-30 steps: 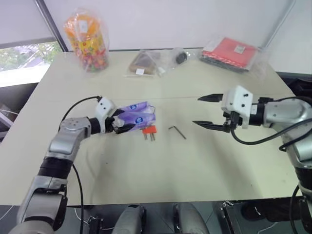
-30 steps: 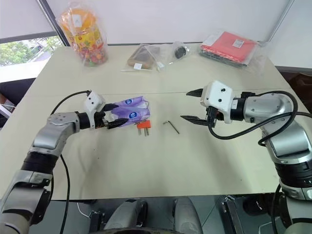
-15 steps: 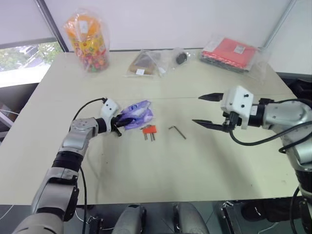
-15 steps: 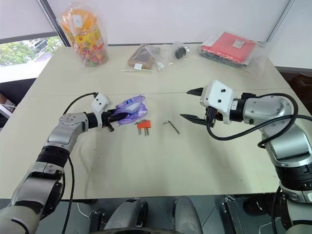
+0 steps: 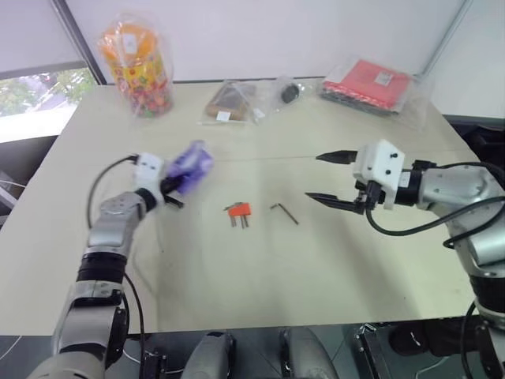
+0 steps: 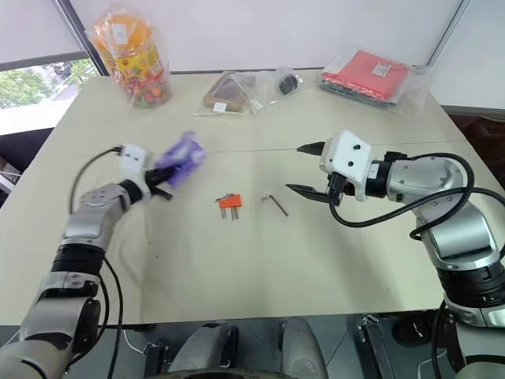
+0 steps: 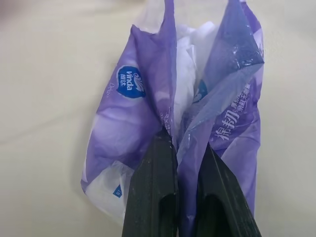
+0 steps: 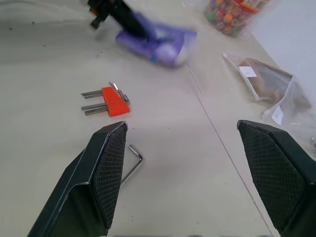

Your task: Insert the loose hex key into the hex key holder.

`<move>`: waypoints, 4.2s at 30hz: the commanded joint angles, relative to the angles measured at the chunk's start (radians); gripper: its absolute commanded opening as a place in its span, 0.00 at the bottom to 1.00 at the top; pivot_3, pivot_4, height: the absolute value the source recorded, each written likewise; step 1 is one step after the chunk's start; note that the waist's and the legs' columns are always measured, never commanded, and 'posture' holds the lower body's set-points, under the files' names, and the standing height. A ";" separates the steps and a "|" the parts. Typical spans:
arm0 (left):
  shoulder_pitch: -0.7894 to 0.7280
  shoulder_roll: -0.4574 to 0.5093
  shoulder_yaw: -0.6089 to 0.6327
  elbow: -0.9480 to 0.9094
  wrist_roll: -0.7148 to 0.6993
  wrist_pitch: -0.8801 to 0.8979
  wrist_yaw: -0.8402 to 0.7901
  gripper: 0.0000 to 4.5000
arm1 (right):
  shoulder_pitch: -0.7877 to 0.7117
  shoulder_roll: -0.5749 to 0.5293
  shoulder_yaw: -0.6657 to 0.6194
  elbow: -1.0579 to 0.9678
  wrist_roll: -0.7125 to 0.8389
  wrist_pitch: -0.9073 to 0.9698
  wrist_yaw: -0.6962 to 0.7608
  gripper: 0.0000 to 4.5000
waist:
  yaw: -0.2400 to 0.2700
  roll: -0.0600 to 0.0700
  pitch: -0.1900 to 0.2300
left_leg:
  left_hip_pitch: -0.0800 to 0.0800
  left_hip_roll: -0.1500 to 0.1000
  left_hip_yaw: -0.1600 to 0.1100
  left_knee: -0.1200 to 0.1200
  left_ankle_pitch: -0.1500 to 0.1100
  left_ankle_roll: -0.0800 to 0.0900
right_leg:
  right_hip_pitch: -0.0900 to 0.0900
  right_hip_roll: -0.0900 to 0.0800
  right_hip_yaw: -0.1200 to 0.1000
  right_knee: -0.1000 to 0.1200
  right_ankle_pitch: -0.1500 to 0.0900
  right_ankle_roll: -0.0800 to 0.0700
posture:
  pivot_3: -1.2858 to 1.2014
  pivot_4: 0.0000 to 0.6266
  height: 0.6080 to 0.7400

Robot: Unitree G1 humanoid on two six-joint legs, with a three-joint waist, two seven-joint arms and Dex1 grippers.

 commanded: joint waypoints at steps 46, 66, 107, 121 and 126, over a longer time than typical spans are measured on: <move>-0.027 -0.066 0.179 -0.580 -0.210 0.634 0.327 0.98 | -0.141 0.197 0.101 0.348 -0.043 -0.115 0.055 0.83 | 0.019 -0.007 -0.003 | -0.010 -0.002 0.000 0.007 0.001 -0.002 | -0.008 -0.001 -0.001 0.004 0.001 0.001 | 0.52 0.24 1.00; 0.123 0.305 -0.095 -0.528 -0.279 0.601 -0.300 0.98 | -0.419 0.435 0.338 1.010 -0.351 -0.646 0.194 0.83 | -0.027 -0.006 -0.003 | -0.009 -0.002 0.000 0.005 0.002 -0.003 | -0.012 -0.001 -0.001 0.009 0.001 0.001 | 0.52 0.24 1.00; 0.297 0.368 0.033 -0.747 -0.344 0.528 -0.351 1.00 | -0.607 0.659 0.328 1.567 -0.515 -0.807 0.139 0.23 | -0.051 -0.005 -0.003 | -0.008 -0.001 -0.002 0.004 0.003 -0.005 | -0.011 0.000 0.000 0.011 0.001 0.001 | 0.52 0.24 1.00; 0.116 0.243 -0.028 -0.666 -0.389 0.484 -0.355 1.00 | -0.501 0.430 0.274 1.111 -0.740 -1.200 -0.452 0.23 | -0.028 -0.005 -0.003 | -0.009 -0.002 -0.001 0.004 0.003 -0.005 | -0.013 0.000 -0.001 0.011 0.001 0.001 | 0.52 0.24 1.00; -0.035 0.139 -0.004 -0.601 -0.496 0.468 -0.407 1.00 | -0.401 0.321 0.231 0.778 -0.898 -1.266 -0.647 0.23 | -0.027 -0.005 -0.003 | -0.009 -0.002 0.000 0.005 0.003 -0.006 | -0.013 0.001 -0.001 0.012 0.001 0.001 | 0.52 0.24 1.00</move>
